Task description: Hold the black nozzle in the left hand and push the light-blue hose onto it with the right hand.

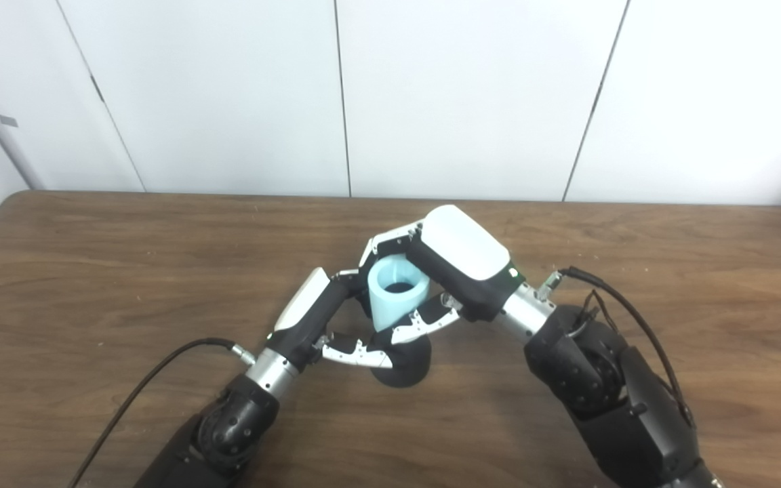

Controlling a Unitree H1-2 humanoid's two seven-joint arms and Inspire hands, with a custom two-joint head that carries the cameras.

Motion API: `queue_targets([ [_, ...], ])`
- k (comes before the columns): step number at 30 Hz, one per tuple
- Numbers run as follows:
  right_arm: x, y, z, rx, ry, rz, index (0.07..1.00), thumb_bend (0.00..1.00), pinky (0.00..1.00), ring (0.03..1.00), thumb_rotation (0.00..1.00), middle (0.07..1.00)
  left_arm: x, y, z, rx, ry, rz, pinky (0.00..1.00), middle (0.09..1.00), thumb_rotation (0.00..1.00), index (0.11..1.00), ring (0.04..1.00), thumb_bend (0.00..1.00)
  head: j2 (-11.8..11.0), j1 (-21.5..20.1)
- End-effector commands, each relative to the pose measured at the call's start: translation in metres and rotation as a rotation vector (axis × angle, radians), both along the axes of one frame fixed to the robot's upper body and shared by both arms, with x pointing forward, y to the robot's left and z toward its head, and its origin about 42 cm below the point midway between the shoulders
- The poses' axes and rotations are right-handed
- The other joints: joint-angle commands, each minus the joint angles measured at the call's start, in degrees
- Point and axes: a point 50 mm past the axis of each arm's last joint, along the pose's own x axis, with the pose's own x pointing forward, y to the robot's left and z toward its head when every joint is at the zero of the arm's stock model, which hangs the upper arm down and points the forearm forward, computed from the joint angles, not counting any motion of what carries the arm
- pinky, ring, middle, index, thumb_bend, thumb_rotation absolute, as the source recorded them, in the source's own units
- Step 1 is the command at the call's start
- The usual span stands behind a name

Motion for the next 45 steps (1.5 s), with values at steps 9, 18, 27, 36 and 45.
queue_targets([
  [9, -0.011, -0.001, 0.000, -0.057, -0.294, 0.050, 0.484, 0.53, 0.34, 0.432, 0.00, 0.484, -0.019, 0.005, -0.040, 0.113, 0.135, -0.012, 0.40, 0.351, 0.08, 0.472, 0.379, 0.52, 0.0, 0.0],
  [18, -0.012, -0.001, -0.001, -0.043, -0.340, 0.057, 0.481, 0.53, 0.35, 0.436, 0.00, 0.487, -0.019, 0.006, -0.039, 0.117, 0.134, -0.012, 0.40, 0.350, 0.08, 0.472, 0.375, 0.52, 0.0, -0.1],
  [27, -0.010, -0.001, -0.004, -0.012, -0.288, 0.050, 0.482, 0.53, 0.35, 0.435, 0.00, 0.487, -0.020, 0.008, -0.039, 0.121, 0.133, -0.013, 0.40, 0.349, 0.08, 0.472, 0.375, 0.52, 0.0, -0.2],
  [36, -0.013, -0.005, -0.009, 0.061, -0.168, 0.013, 0.500, 0.53, 0.37, 0.475, 0.01, 0.484, -0.021, 0.009, -0.040, 0.122, 0.132, -0.016, 0.38, 0.346, 0.08, 0.472, 0.357, 0.52, 0.0, -0.2],
  [45, -0.017, -0.008, -0.014, 0.056, -0.167, -0.009, 0.485, 0.53, 0.45, 0.537, 0.01, 0.504, -0.021, 0.010, -0.040, 0.125, 0.137, -0.015, 0.40, 0.346, 0.08, 0.472, 0.365, 0.52, 0.1, -0.3],
])
